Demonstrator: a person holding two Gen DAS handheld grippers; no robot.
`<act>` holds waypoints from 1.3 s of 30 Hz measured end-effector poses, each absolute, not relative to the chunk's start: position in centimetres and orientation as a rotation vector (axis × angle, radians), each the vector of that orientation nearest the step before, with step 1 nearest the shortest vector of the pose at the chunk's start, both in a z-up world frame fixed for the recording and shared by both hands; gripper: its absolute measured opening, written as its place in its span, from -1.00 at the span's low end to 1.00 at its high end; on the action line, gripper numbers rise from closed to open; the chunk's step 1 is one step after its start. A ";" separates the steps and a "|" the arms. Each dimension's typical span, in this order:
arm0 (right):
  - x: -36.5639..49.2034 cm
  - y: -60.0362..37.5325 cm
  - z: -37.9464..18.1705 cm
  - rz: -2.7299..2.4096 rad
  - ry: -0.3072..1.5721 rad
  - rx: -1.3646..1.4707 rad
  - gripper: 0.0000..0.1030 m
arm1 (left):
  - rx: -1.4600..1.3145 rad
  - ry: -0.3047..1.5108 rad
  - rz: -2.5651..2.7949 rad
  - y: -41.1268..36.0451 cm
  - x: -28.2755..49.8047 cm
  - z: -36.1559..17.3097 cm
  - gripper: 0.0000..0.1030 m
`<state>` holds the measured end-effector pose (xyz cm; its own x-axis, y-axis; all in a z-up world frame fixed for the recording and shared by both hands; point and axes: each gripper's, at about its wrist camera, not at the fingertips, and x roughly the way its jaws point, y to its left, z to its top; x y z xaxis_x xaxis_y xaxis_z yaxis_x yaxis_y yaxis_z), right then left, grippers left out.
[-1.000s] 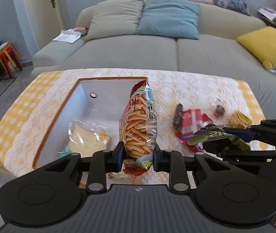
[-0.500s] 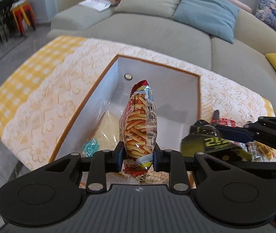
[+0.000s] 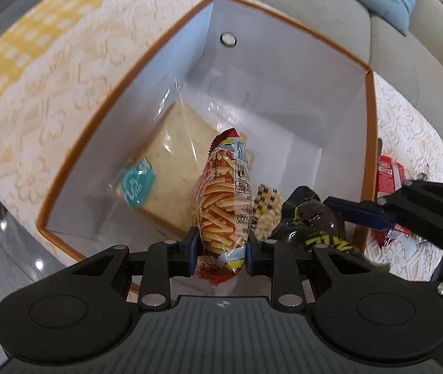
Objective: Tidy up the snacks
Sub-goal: 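Lower the stick-snack bag into the box with the left tool while the right tool places the chocolate snack, then open both tools and withdraw them from the box toward the remaining snacks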
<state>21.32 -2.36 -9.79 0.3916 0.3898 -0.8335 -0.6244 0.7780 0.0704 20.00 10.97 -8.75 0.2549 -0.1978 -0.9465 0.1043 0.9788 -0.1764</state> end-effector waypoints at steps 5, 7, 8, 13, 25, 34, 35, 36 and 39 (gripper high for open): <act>21.3 -2.0 -10.5 0.677 0.988 -0.289 -0.34 | -0.069 1.331 -0.215 10.8 19.9 -9.3 -0.38; 21.3 -2.0 -10.4 0.691 0.996 -0.285 -0.33 | -0.064 1.333 -0.207 10.6 20.0 -9.2 -0.38; 21.2 -2.0 -10.3 0.695 0.998 -0.287 -0.33 | -0.060 1.332 -0.204 10.6 19.9 -9.1 -0.38; 21.0 -2.3 -10.1 0.712 1.014 -0.254 -0.32 | -0.047 1.324 -0.205 10.3 19.6 -8.5 -0.23; 18.4 -3.0 -7.4 0.682 0.944 -0.262 -0.13 | -0.021 1.190 -0.197 9.5 17.2 -4.3 -0.16; 14.3 -6.8 -4.2 0.537 0.826 -0.154 -0.11 | 0.077 1.001 -0.184 6.2 13.3 -0.6 -0.16; 13.6 -7.3 -3.9 0.504 0.807 -0.148 -0.11 | 0.097 0.972 -0.185 5.5 12.7 -0.3 -0.16; 12.8 -7.8 -3.7 0.474 0.789 -0.144 -0.11 | 0.110 0.951 -0.189 5.0 12.1 -0.1 -0.16; 10.9 -9.3 -3.2 0.398 0.751 -0.117 -0.11 | 0.114 0.901 -0.215 3.6 10.7 0.3 -0.16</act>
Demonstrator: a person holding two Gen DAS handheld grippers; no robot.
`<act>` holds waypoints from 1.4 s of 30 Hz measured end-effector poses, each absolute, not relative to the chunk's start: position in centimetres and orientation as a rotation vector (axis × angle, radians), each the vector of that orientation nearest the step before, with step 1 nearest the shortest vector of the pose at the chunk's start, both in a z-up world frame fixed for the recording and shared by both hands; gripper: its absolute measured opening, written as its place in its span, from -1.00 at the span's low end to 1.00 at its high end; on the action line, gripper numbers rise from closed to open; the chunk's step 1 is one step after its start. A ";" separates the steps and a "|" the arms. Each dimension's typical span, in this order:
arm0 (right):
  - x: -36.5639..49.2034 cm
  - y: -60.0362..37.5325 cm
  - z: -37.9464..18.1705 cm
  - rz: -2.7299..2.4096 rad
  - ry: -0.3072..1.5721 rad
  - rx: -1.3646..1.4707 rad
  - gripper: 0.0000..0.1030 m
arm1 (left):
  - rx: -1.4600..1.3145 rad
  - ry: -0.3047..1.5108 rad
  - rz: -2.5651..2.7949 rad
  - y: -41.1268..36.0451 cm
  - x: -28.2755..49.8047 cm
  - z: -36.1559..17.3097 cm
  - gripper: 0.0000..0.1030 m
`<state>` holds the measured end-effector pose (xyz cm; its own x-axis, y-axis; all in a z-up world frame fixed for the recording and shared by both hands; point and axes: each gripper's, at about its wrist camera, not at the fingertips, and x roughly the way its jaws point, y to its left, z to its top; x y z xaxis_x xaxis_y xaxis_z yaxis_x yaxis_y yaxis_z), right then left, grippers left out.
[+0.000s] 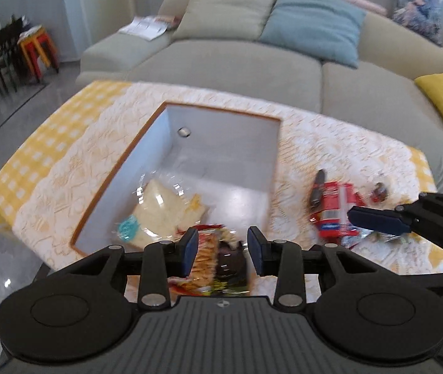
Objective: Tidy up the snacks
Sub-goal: 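Open both tools and withdraw them from the box toward the remaining snacks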
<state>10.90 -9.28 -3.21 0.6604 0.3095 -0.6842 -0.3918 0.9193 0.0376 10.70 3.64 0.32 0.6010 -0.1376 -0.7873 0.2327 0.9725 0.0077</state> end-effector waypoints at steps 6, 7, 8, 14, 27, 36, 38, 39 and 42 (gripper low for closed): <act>6.8 -12.7 -3.1 0.225 0.702 -0.042 -0.11 | 0.081 0.921 -0.275 1.5 8.9 -0.3 -0.16; 6.4 -13.2 -3.3 0.204 0.701 -0.033 -0.11 | 0.087 0.922 -0.284 1.1 8.6 -0.5 -0.16; 5.9 -13.7 -3.5 0.180 0.702 -0.022 -0.10 | 0.096 0.919 -0.296 0.5 8.2 -0.7 -0.16; 3.5 -17.2 -5.2 0.058 0.724 0.073 -0.10 | 0.191 0.866 -0.346 -2.4 5.7 -1.5 -0.16; 2.2 -21.1 -9.1 -0.097 0.784 0.176 -0.06 | 0.254 0.933 -0.405 -5.4 4.8 -4.6 -0.16; 3.5 -22.0 -11.3 -0.111 0.820 0.171 -0.06 | 0.338 0.904 -0.448 -8.2 6.4 -6.0 -0.03; 4.0 -22.4 -11.7 -0.122 0.825 0.160 -0.06 | 0.366 0.900 -0.461 -9.1 7.0 -6.5 -0.03; 4.2 -22.7 -11.9 -0.127 0.827 0.154 -0.06 | 0.378 0.902 -0.465 -9.5 7.4 -6.7 -0.03; 5.2 -23.7 -12.3 -0.150 0.824 0.127 -0.06 | 0.401 0.912 -0.472 -10.6 8.8 -7.4 -0.03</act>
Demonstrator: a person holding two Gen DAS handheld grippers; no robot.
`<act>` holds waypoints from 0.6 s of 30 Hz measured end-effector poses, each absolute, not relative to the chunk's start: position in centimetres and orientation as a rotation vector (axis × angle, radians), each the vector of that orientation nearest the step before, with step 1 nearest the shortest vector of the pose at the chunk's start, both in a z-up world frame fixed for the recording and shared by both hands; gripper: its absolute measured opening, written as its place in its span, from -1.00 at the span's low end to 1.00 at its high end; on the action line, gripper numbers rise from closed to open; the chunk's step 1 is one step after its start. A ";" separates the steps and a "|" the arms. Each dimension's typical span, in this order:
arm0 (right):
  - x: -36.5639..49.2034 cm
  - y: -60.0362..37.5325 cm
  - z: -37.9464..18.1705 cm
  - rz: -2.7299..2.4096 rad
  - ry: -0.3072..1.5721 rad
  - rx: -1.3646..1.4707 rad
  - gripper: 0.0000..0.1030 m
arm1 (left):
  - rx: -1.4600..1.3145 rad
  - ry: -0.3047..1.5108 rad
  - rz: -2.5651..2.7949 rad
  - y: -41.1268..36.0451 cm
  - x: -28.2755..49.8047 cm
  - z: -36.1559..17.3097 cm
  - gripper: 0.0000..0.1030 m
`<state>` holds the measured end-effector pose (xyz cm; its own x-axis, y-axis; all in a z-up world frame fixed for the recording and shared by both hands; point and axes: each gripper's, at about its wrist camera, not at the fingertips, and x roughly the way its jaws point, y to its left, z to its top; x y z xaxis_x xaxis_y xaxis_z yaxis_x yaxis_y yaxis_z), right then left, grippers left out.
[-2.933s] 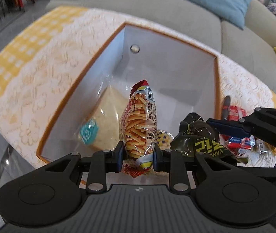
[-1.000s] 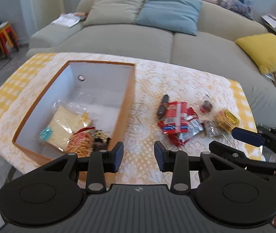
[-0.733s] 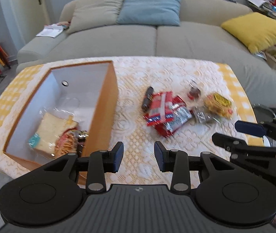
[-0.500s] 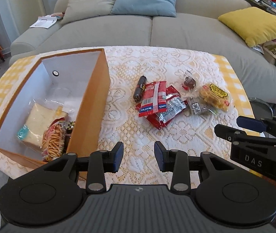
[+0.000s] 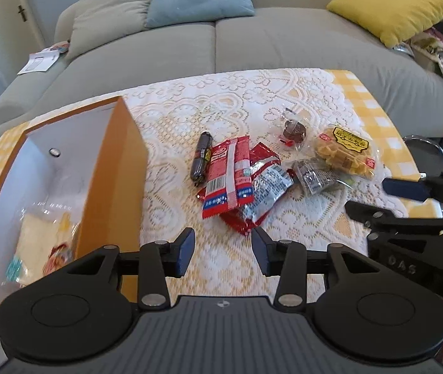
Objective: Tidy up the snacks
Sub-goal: 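Grasp the red sausage-stick pack with the left tool while the right tool grasps the yellow-labelled pastry bag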
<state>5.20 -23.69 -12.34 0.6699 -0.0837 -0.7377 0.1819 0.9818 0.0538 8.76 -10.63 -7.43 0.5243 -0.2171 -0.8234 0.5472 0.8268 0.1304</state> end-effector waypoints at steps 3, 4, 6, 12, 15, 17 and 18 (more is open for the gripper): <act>6.2 -24.6 -12.7 -0.176 0.807 0.059 -0.06 | 0.414 0.922 -0.476 -11.6 10.2 -8.1 -0.03; 6.6 -24.8 -12.9 -0.180 0.801 0.021 -0.05 | 0.419 0.925 -0.476 -12.0 10.7 -8.3 -0.03; 7.3 -25.2 -13.5 -0.197 0.784 -0.084 -0.05 | 0.423 0.930 -0.478 -12.6 11.6 -8.6 -0.03; 9.2 -26.1 -16.6 -0.209 0.843 -0.336 -0.03 | 0.432 0.953 -0.481 -14.5 14.0 -9.8 -0.03; 9.6 -26.5 -17.6 -0.160 0.892 -0.323 -0.03 | 0.439 0.969 -0.482 -15.3 14.9 -10.6 -0.03; 9.9 -26.1 -18.3 -0.148 0.899 -0.378 -0.02 | 0.456 0.973 -0.479 -15.8 15.5 -11.2 -0.03; 10.0 -25.7 -18.6 -0.149 0.898 -0.417 0.00 | 0.470 0.974 -0.475 -16.1 15.7 -11.5 -0.03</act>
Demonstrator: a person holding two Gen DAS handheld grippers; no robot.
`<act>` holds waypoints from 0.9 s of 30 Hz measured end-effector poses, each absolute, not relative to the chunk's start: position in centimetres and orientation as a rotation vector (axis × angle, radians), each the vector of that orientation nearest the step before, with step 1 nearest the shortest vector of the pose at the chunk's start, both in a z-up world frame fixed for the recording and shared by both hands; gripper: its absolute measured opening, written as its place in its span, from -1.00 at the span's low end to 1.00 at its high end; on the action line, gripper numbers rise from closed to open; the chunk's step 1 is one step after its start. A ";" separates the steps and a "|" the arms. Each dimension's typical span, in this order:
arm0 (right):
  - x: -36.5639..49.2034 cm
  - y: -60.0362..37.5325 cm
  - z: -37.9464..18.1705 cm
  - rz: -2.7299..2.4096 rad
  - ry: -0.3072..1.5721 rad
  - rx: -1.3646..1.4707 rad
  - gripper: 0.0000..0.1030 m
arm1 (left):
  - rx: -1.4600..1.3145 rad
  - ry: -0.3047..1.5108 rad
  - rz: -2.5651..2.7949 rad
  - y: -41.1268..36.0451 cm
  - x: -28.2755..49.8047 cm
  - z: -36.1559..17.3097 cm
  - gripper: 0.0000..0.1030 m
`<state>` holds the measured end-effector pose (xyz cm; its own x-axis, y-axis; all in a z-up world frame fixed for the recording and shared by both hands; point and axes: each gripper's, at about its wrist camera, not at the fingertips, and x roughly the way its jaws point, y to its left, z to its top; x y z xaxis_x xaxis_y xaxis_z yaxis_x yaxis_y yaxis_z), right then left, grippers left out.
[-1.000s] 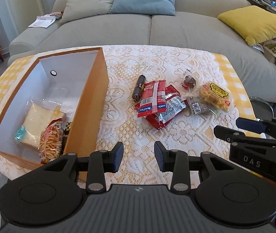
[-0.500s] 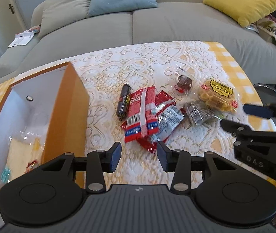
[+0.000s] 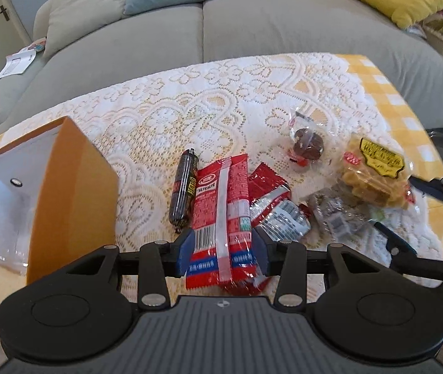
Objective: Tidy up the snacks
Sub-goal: 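Grasp the red sausage-stick pack with the left tool while the right tool grasps the yellow-labelled pastry bag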
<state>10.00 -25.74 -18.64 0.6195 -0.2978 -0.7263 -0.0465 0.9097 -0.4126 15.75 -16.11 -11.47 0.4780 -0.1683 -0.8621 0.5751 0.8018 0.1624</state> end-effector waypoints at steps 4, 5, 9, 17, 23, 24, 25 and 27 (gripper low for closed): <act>10.7 -25.1 -19.9 -0.177 0.885 -0.582 0.09 | 0.507 0.990 -0.481 -17.0 16.7 -12.5 0.09; 10.9 -25.0 -20.3 -0.173 0.886 -0.603 0.09 | 0.512 1.002 -0.487 -17.2 16.9 -12.8 0.11; 11.1 -24.9 -20.5 -0.162 0.864 -0.627 0.11 | 0.497 1.030 -0.489 -17.7 17.5 -13.6 0.16; 11.3 -25.1 -20.8 -0.162 0.855 -0.629 -0.23 | 0.434 1.059 -0.484 -17.1 18.3 -13.4 -0.13; 11.0 -25.1 -20.4 -0.174 0.851 -0.615 -0.40 | 0.447 1.060 -0.446 -16.8 17.9 -13.3 -0.85; 11.1 -25.2 -20.3 -0.174 0.851 -0.611 -0.41 | 0.438 1.056 -0.440 -16.5 17.8 -13.1 -0.87; 11.0 -25.2 -20.1 -0.174 0.851 -0.605 -0.43 | 0.428 1.052 -0.436 -16.3 17.7 -12.8 -0.90; 11.0 -25.5 -19.6 -0.170 0.852 -0.580 -0.45 | 0.409 1.038 -0.430 -15.7 17.4 -12.1 -0.94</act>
<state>10.99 -25.45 -19.61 0.6555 -0.3660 -0.6606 -0.0850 0.8334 -0.5460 17.41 -15.69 -12.13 0.4404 -0.1463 -0.8858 0.5228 0.8439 0.1206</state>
